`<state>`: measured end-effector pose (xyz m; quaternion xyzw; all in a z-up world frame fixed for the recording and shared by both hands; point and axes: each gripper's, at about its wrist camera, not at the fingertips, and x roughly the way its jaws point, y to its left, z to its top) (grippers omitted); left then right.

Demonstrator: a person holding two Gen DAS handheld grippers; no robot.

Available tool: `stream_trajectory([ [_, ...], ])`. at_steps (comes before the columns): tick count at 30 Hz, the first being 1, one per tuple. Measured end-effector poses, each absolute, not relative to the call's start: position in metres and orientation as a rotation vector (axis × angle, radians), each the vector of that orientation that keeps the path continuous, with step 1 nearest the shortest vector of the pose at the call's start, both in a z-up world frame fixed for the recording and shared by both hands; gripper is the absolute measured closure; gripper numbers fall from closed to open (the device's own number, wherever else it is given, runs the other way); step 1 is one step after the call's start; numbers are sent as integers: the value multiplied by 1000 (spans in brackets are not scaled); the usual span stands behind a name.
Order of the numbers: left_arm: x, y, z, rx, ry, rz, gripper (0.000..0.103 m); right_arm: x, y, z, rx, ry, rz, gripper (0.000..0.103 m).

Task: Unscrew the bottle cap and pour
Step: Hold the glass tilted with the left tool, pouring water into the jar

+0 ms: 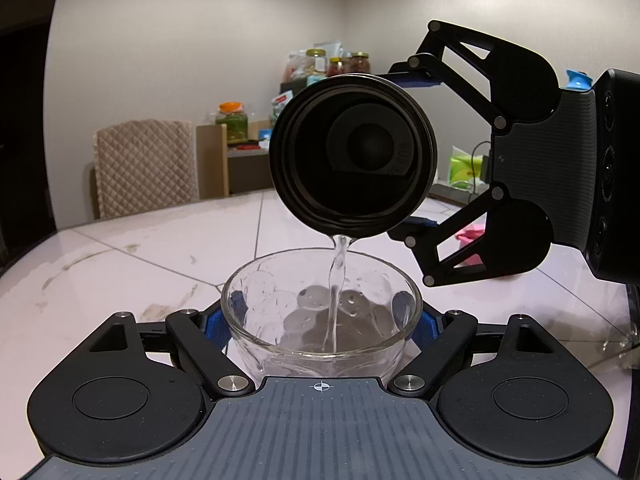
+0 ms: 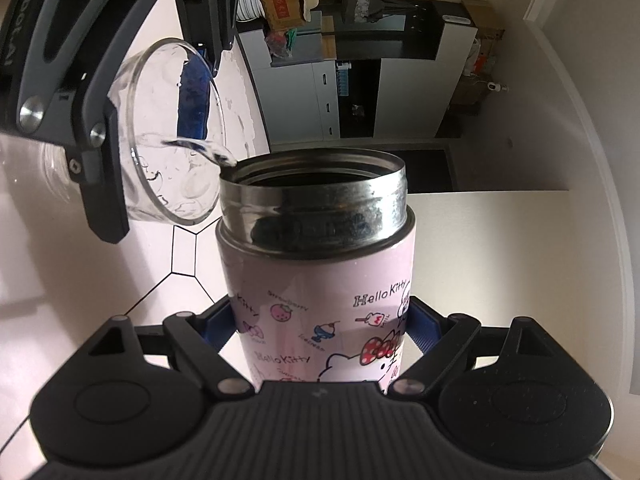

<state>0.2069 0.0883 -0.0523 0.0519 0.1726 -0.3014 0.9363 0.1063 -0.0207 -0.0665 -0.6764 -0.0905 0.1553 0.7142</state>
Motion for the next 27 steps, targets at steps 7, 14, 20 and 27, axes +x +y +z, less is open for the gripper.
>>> stream_trajectory([
  [7,207,88,-53,106,353,-616,15,115,-36,-56,-1500,-205,352,15],
  [14,207,88,-53,106,353,-616,15,115,-35,-55,-1503,-205,354,15],
  [20,207,87,-53,106,353,-616,15,115,-35,-53,-1504,-206,354,15],
  [27,207,87,-54,105,353,-616,15,117,-33,-50,-1503,-214,348,15],
])
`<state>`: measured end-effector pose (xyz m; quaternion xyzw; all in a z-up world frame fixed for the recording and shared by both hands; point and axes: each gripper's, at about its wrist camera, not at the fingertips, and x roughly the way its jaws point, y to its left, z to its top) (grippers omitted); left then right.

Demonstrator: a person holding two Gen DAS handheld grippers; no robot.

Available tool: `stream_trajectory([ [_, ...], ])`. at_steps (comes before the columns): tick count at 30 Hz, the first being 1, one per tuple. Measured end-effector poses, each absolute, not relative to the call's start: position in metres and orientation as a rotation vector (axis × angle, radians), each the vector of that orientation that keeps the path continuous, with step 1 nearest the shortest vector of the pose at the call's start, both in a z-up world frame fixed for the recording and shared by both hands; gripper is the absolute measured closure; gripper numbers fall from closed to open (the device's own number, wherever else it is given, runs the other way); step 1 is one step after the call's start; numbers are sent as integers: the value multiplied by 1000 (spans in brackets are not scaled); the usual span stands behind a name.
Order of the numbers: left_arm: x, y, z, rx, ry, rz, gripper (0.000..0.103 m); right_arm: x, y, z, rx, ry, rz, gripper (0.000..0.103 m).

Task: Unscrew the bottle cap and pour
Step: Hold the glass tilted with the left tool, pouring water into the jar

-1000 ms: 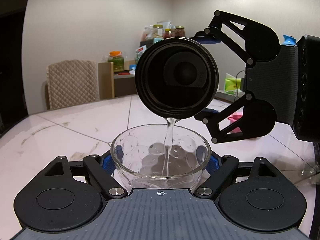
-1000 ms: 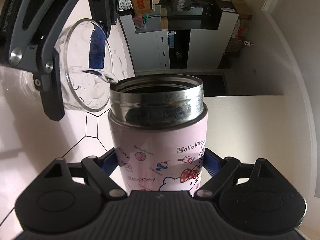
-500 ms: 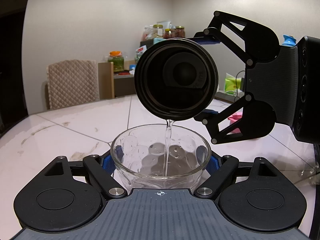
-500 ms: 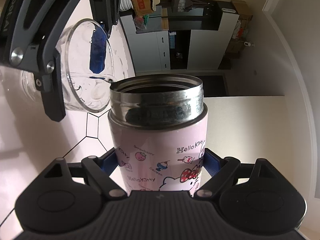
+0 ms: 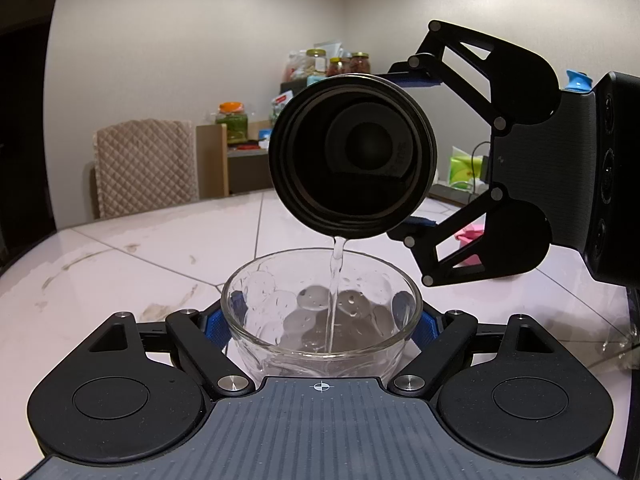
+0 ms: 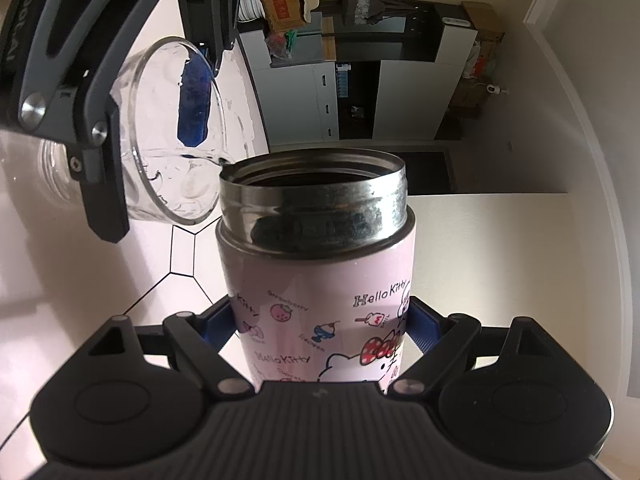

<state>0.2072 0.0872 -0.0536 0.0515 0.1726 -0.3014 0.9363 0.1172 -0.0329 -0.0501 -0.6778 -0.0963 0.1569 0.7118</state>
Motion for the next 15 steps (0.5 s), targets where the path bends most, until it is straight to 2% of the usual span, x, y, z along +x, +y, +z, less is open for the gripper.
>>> stream_trajectory([
  [15,209,87,-54,104,354,-618,15,120,-29,-46,-1521,-229,343,15],
])
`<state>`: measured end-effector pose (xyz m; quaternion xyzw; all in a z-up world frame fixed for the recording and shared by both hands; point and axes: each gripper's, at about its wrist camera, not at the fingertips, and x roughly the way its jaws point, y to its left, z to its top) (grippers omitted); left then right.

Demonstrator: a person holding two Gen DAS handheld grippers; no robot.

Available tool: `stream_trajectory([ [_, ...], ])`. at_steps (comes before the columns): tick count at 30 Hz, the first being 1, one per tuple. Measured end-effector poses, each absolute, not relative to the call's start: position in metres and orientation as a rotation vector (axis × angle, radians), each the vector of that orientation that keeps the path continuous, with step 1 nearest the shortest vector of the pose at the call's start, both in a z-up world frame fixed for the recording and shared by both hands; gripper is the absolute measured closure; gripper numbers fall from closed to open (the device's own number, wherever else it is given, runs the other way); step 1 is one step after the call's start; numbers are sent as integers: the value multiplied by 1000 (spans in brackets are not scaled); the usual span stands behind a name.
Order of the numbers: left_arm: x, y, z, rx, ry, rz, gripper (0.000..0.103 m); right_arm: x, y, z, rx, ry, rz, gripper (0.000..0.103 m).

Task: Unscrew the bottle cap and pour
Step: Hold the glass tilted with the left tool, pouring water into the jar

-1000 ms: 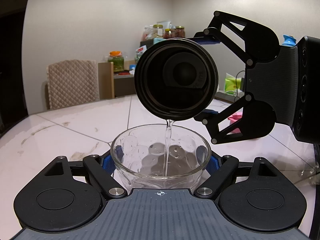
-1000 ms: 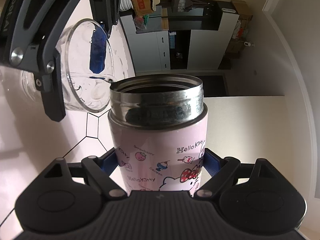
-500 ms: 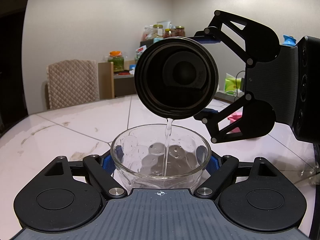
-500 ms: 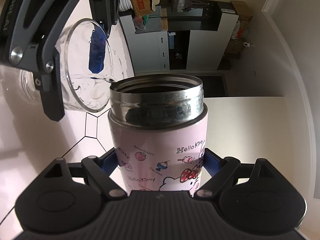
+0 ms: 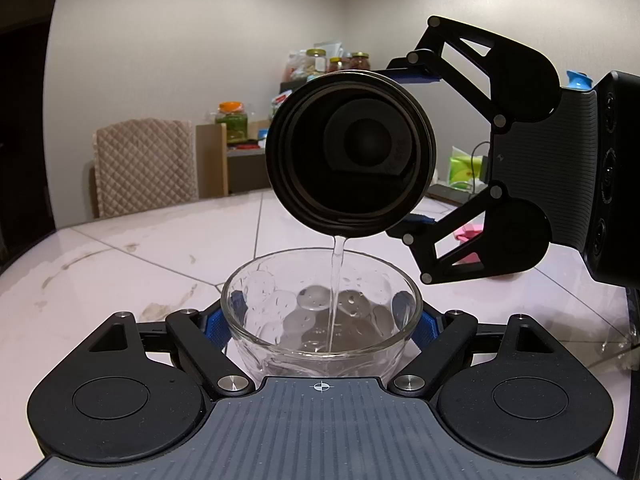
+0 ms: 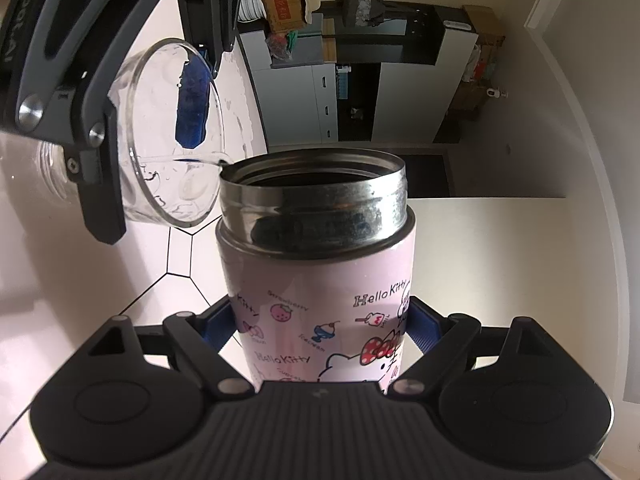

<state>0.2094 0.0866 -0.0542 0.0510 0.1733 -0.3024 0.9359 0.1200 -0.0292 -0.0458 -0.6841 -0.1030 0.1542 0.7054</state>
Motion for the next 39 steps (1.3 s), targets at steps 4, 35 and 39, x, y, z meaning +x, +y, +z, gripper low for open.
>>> stream_trajectory([
  [4,210,86,-54,104,354,-618,15,120,-28,-43,-1519,-229,342,15],
  [35,215,86,-56,102,356,-619,15,126,-17,-40,-1537,-237,342,15],
  [39,215,85,-56,102,356,-619,15,126,-15,-40,-1538,-235,343,15],
])
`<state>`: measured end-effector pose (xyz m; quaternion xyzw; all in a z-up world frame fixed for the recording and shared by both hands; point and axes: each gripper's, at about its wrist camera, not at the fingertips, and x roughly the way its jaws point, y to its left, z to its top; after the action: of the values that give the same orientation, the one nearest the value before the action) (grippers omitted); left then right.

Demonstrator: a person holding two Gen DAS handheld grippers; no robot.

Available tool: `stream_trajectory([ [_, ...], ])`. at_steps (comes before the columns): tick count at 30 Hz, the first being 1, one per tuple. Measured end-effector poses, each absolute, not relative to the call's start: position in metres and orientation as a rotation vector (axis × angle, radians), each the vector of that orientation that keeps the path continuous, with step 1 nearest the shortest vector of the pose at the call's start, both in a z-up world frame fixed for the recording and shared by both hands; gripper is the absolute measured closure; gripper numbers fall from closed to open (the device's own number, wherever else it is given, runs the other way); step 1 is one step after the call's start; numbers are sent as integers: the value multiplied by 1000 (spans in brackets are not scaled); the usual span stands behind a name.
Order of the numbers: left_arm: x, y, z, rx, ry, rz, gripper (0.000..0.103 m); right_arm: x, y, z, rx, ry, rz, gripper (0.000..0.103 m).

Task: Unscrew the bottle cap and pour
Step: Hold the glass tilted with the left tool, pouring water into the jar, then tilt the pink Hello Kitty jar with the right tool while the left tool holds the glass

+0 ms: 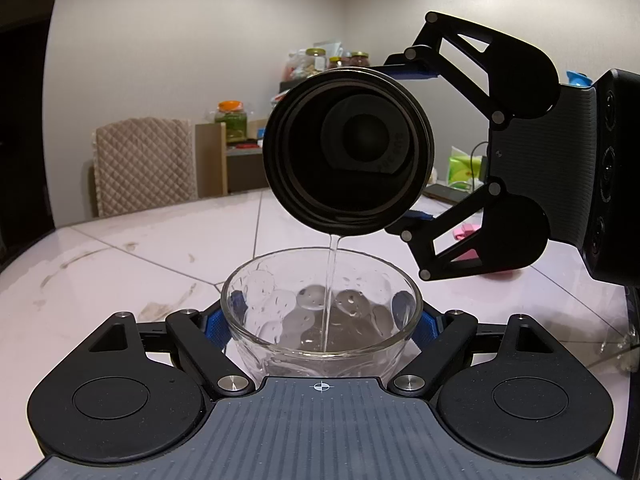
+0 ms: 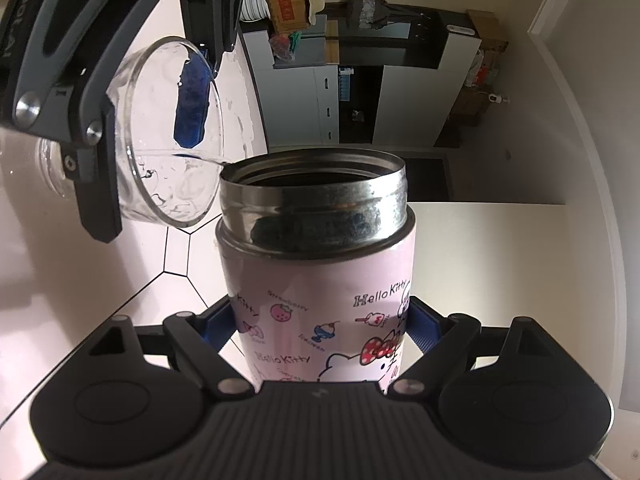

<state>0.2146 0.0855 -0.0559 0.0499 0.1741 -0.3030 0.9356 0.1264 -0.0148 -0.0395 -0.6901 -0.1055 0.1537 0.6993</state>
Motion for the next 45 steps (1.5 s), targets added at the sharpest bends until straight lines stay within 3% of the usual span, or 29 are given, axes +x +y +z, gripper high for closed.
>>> stream_trajectory([
  [40,216,83,-58,96,358,-621,15,145,-63,-79,-1572,-268,338,15],
  [45,217,82,-58,96,363,-625,15,147,-70,-103,-1566,-264,345,15],
])
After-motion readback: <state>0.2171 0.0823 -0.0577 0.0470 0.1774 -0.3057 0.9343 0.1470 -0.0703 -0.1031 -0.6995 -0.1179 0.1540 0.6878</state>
